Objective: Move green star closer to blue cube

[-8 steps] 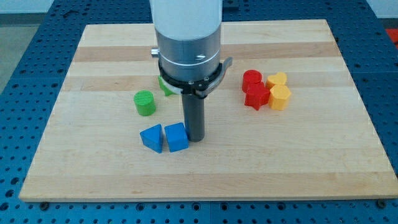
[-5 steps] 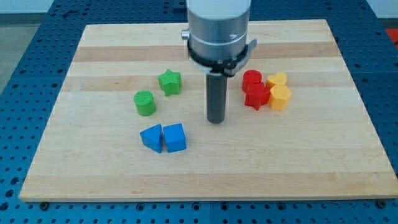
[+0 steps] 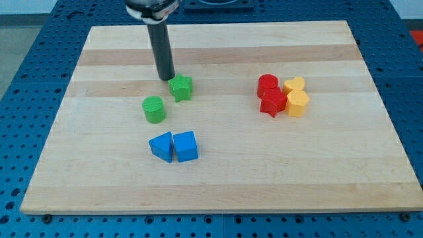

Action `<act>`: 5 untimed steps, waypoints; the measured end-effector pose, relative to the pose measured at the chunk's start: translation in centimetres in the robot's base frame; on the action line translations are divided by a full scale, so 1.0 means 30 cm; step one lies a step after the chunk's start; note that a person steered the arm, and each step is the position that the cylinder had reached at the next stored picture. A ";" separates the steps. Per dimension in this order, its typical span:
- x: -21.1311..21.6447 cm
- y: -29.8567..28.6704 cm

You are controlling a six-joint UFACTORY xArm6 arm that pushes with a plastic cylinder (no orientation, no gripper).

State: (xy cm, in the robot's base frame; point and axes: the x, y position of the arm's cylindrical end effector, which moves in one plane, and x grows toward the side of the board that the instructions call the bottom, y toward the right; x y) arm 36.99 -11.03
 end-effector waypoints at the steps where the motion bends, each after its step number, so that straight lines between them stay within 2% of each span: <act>1: 0.161 0.077; 2: 0.270 0.130; 3: 0.213 0.126; 5: 0.008 0.120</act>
State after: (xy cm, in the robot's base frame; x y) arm 37.23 -7.44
